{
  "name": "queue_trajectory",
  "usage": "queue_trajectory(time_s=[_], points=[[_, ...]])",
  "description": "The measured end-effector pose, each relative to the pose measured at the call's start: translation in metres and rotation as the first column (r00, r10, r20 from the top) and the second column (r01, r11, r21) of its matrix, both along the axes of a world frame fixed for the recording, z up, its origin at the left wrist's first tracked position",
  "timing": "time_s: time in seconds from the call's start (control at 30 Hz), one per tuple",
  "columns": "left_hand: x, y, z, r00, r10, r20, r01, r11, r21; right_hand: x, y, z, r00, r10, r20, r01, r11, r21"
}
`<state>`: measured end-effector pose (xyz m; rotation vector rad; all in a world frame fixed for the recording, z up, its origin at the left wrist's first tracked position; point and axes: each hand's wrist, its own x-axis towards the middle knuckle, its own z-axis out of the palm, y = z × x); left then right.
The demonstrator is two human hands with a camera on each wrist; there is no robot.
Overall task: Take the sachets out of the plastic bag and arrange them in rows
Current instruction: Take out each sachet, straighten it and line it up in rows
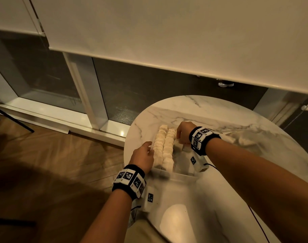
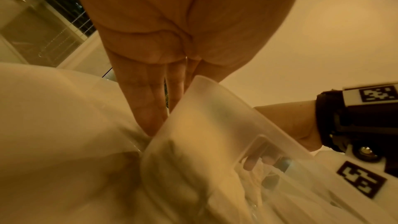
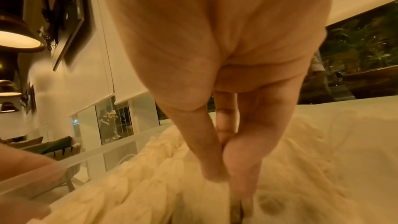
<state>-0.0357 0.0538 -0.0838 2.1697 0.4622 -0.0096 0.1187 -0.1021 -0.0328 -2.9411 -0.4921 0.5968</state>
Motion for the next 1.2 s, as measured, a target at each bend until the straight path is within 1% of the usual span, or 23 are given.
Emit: queue_trajectory(time_s=[0.13,0.23,0.33,0.5,0.6,0.67,0.73,0.87,0.93,1.0,1.03,1.13,1.2], points=[[0.001,0.0,-0.001,1.0,-0.004,0.002,0.004,1.0,0.003,0.006,0.005,-0.001,0.999,-0.013,0.043,0.015,0.999,-0.038],[0.001,0.0,-0.002,1.0,-0.001,-0.003,0.001,1.0,-0.002,0.009,0.005,-0.004,0.999,-0.017,0.045,0.019,0.998,-0.055],[0.002,-0.001,-0.003,1.0,0.001,-0.006,-0.001,1.0,0.002,0.012,0.003,-0.003,0.998,-0.008,0.07,0.011,0.999,-0.047],[0.004,-0.001,-0.006,1.0,0.001,-0.011,-0.001,1.0,0.002,0.008,-0.001,0.006,0.995,-0.07,0.071,0.067,0.997,0.038],[0.004,0.0,-0.008,1.0,-0.003,-0.009,0.003,1.0,-0.001,0.008,-0.007,0.007,0.991,-0.125,0.044,0.117,0.982,0.15],[0.004,-0.001,-0.008,1.0,0.006,-0.01,-0.006,1.0,-0.018,0.006,-0.011,0.009,0.985,-0.17,0.013,0.162,0.958,0.238],[0.004,-0.001,-0.008,1.0,0.015,-0.01,-0.015,0.999,-0.045,0.001,-0.018,0.014,0.979,-0.201,-0.008,0.193,0.924,0.329],[0.003,-0.002,-0.005,0.999,0.037,-0.009,-0.037,0.996,-0.076,-0.017,-0.041,0.024,0.966,-0.259,0.0,0.226,0.845,0.484],[0.003,-0.003,-0.003,0.998,0.068,-0.002,-0.068,0.994,-0.089,-0.031,-0.059,0.03,0.952,-0.305,-0.002,0.252,0.783,0.568],[0.003,-0.004,0.001,0.995,0.098,0.016,-0.097,0.992,-0.078,-0.047,-0.078,0.034,0.932,-0.361,-0.021,0.284,0.695,0.661],[0.003,-0.006,0.004,0.994,0.105,0.038,-0.104,0.994,-0.036,-0.055,-0.089,0.036,0.92,-0.389,-0.043,0.303,0.64,0.706],[0.006,-0.016,0.017,0.979,0.106,0.172,-0.138,0.972,0.189,-0.077,-0.119,0.037,0.882,-0.46,-0.099,0.349,0.498,0.794],[0.007,-0.033,0.029,0.958,0.077,0.277,-0.144,0.963,0.23,-0.089,-0.143,0.035,0.854,-0.507,-0.114,0.362,0.422,0.831]])
